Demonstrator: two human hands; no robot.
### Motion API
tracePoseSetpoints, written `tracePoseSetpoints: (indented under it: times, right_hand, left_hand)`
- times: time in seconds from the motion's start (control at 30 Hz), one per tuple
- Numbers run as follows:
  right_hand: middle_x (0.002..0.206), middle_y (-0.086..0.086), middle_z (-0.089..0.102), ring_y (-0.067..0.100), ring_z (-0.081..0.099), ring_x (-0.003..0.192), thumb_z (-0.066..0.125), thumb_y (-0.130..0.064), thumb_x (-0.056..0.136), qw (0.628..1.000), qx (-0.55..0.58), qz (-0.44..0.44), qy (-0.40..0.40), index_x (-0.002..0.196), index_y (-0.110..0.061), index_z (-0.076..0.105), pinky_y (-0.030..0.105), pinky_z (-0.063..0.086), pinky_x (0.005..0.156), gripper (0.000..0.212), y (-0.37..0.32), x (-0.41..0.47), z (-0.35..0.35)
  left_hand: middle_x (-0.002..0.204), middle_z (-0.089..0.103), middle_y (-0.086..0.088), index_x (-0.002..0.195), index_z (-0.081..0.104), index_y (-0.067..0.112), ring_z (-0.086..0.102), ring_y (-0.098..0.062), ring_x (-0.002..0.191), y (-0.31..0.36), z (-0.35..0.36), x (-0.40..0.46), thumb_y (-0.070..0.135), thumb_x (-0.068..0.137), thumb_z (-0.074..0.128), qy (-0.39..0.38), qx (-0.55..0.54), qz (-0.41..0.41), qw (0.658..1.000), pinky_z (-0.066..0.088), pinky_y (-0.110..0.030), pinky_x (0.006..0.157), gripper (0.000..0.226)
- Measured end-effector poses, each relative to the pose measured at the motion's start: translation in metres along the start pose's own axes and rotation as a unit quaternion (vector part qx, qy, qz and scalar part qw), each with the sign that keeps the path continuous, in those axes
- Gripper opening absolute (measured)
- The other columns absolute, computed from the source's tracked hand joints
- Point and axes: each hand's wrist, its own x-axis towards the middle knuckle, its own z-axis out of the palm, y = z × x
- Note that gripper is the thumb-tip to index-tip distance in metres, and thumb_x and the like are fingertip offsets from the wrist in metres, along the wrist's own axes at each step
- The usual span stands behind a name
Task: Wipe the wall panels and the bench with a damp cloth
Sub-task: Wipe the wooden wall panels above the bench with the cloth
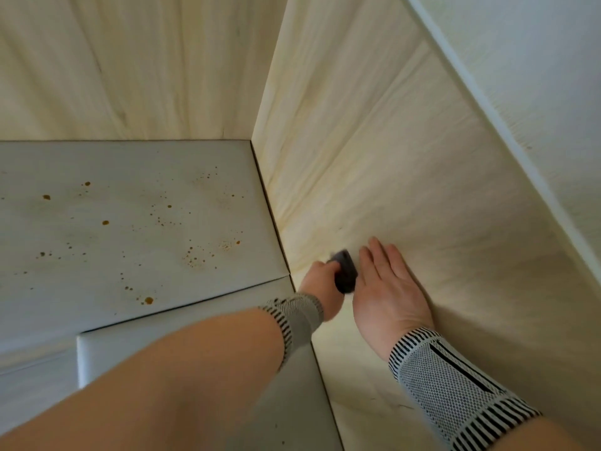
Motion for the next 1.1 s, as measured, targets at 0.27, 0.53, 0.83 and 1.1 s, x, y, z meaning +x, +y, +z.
tracePoseSetpoints:
  times: [0.27, 0.53, 0.83, 1.1]
  right_hand:
    - [0.146, 0.032, 0.038, 0.046, 0.023, 0.142, -0.007, -0.018, 0.075, 0.999, 0.020, 0.003, 0.033, 0.127, 0.013, 0.053, 0.052, -0.009, 0.114, 0.085, -0.022, 0.025, 0.035]
    - [0.143, 0.035, 0.040, 0.049, 0.030, 0.138, 0.001, -0.018, 0.082, 0.999, 0.024, 0.002, 0.031, 0.129, 0.016, 0.049, 0.053, 0.002, 0.117, 0.076, -0.057, 0.060, 0.072]
    - [0.158, 0.028, -0.005, 0.046, -0.010, 0.145, 0.014, -0.026, 0.103, 0.998, -0.022, -0.022, -0.059, 0.148, 0.010, 0.004, 0.054, -0.016, 0.112, 0.058, -0.082, 0.108, 0.103]
    - [0.158, 0.029, -0.007, 0.045, -0.011, 0.146, 0.009, -0.022, 0.098, 0.993, -0.007, -0.055, -0.103, 0.149, 0.007, 0.018, 0.053, -0.017, 0.113, 0.059, -0.084, 0.090, 0.109]
  left_hand:
    - [0.113, 0.043, -0.003, 0.130, 0.047, 0.015, 0.049, -0.018, 0.080, 0.012, -0.052, 0.049, 0.011, 0.093, 0.054, 0.123, -0.115, -0.009, 0.986, 0.042, -0.027, 0.069, 0.038]
    - [0.105, 0.058, -0.009, 0.132, 0.041, 0.016, 0.052, -0.022, 0.081, -0.065, -0.002, 0.072, 0.010, 0.097, 0.049, 0.068, -0.139, -0.129, 0.979, 0.040, -0.030, 0.066, 0.036]
    - [0.127, 0.060, -0.013, 0.147, 0.037, 0.015, 0.060, -0.031, 0.112, -0.136, 0.017, 0.117, 0.025, 0.098, 0.055, 0.015, -0.082, -0.186, 0.979, 0.051, -0.035, 0.090, 0.053]
    - [0.127, 0.061, -0.011, 0.146, 0.039, 0.018, 0.059, -0.030, 0.114, -0.141, 0.036, 0.101, 0.011, 0.099, 0.050, -0.012, -0.085, -0.209, 0.974, 0.046, -0.031, 0.084, 0.049]
